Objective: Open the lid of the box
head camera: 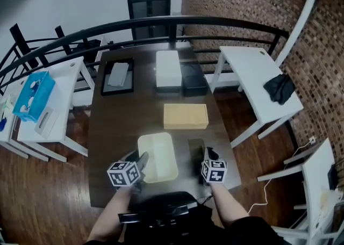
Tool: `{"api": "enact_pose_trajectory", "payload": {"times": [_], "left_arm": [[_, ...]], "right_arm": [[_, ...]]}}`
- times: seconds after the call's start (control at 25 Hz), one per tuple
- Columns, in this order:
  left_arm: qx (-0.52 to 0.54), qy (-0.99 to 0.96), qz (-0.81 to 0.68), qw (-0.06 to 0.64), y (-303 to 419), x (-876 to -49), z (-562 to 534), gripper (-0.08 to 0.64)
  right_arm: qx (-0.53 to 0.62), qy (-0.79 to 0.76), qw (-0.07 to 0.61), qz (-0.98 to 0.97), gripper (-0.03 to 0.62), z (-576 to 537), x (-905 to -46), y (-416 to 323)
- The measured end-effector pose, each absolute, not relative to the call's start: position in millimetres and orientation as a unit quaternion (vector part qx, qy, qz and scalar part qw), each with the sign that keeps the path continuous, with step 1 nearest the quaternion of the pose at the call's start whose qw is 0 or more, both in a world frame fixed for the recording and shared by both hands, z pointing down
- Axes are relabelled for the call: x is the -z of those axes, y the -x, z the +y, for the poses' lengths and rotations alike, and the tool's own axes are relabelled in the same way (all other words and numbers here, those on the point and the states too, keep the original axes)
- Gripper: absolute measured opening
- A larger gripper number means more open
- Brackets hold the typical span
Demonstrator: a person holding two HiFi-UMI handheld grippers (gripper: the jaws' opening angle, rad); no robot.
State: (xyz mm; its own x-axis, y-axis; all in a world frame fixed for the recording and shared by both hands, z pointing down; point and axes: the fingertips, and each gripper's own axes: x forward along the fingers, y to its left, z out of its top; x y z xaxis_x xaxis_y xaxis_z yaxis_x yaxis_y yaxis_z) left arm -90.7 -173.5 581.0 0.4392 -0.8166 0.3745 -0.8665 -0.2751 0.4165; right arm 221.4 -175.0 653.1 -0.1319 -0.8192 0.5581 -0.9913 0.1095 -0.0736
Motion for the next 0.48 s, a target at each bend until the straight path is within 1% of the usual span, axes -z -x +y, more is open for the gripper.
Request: {"api": "enact_pose_trajectory", "payload": {"times": [0.08,0.12,0.2,0.24,0.32,0.36,0.48], "left_arm": [[-0.015,-0.807,-0.529,0.262,94,-563,-173,0.179],[0.004,-0.814,-0.528,0.242,97,-549,-172,0.153],[0.044,-0.827,-0.523,0.202,102,-518,-167,0.131],[0.062,-0.833,-0.518,0.185,105,-503,-164,0.104],[0.094,-0.842,-0.508,0.155,112,-477,-156,0.098],[0.108,-0.843,-0.507,0.142,117,-466,-152,0.075],[0.138,-0.834,-0.52,0.12,137,-447,-134,0.074]], "right_arm": [[-0.208,-0.634,0.165,-0.727,0.003,-178,-625,-227],[-0.199,-0.636,0.148,-0.731,0.003,-179,-608,-229],[-0.178,-0.64,0.11,-0.739,0.002,-180,-571,-233],[-0.166,-0.642,0.09,-0.743,0.002,-179,-552,-235],[-0.148,-0.642,0.05,-0.75,0.002,-176,-518,-237],[-0.142,-0.642,0.032,-0.753,0.002,-173,-505,-237],[-0.138,-0.637,-0.004,-0.759,0.0,-158,-484,-237]]}}
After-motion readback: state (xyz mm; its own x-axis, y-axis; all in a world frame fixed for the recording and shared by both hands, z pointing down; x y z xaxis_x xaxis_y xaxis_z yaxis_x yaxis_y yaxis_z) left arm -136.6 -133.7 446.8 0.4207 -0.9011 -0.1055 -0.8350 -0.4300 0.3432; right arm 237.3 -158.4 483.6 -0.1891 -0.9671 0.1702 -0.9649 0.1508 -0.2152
